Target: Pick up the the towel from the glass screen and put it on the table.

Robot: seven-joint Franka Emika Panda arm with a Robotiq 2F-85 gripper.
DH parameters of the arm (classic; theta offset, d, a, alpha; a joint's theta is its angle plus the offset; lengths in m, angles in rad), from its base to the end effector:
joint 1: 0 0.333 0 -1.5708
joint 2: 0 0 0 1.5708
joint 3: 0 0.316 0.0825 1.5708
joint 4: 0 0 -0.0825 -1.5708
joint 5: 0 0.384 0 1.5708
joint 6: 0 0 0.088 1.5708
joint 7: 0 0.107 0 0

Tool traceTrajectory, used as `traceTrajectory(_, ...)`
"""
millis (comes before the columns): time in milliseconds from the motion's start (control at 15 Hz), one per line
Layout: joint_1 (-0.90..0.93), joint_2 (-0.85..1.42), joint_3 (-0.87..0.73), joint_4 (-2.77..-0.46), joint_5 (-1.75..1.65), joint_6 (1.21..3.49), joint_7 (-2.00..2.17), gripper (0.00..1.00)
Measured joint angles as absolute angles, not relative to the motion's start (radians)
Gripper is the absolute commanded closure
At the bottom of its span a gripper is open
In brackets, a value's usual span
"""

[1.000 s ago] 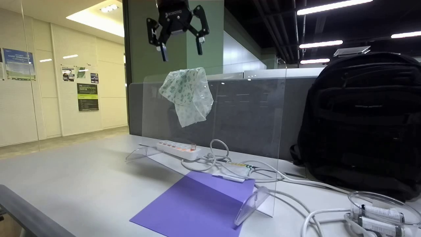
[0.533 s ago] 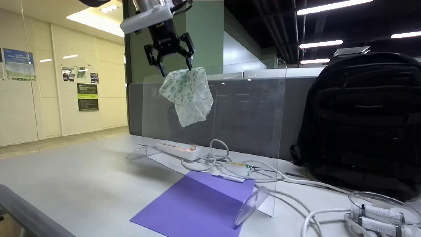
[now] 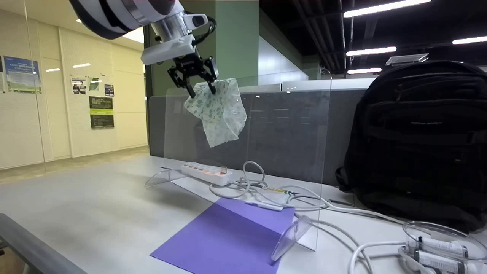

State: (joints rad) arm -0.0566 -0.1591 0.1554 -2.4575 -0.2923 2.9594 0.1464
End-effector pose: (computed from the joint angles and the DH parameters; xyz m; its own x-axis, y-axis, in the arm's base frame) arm 0.5020 0.0706 0.4303 0.7639 0.2305 0.6028 0.1737 -0.9730 0.1519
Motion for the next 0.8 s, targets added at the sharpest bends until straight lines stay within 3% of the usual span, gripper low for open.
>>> traceTrajectory(467, -0.089, -0.134, 0.186, -2.458, -0.315, 3.054, 0.191, 1.0)
traceTrajectory(800, -0.099, -0.133, 0.194, -2.459, -0.315, 3.037, 0.204, 1.0)
